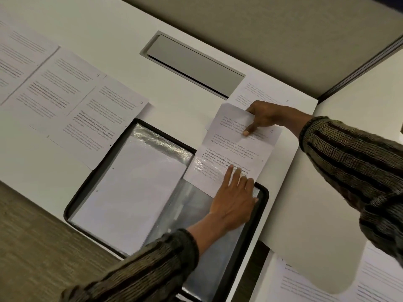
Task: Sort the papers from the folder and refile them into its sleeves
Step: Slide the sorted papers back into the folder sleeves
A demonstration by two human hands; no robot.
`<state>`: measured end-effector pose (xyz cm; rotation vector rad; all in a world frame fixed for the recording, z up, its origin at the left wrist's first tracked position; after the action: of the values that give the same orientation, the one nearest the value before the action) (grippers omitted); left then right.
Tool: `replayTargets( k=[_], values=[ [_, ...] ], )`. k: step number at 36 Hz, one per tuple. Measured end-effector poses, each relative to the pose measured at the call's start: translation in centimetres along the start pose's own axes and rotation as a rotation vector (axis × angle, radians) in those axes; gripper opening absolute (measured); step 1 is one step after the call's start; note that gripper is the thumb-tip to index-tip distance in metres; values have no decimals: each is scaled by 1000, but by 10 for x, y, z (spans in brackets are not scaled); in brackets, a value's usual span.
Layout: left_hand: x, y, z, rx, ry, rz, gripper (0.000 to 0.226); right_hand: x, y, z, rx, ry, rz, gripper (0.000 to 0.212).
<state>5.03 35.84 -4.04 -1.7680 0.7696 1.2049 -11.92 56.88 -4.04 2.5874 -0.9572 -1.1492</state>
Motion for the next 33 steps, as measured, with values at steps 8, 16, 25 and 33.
replayTargets(
  k=[8, 16, 25, 33],
  values=[
    [-17, 5, 51, -2, 189, -91, 30, -2, 0, -1, -20, -5, -4, 51],
    [-18, 16, 59, -117, 48, -305, 33, 1, -6, 2, -9, 0, 9, 52],
    [-22, 50, -8, -225, -222, -256, 54, 11, -2, 7, -28, 50, -21, 49],
    [21, 121, -118, -367, -122, -214, 96, 37, 7, 2, -17, 113, 0, 49]
  ],
)
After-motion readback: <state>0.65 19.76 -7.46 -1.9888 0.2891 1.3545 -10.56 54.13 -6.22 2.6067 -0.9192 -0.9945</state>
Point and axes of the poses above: each hand's wrist, its own z-axis towards the middle knuckle, its own x-axis out of the palm, y = z × x, the point moved 8 cm from there along z, towards the middle knuckle, and after that the axes turned 3 degrees about z, right-handed, at the moved point
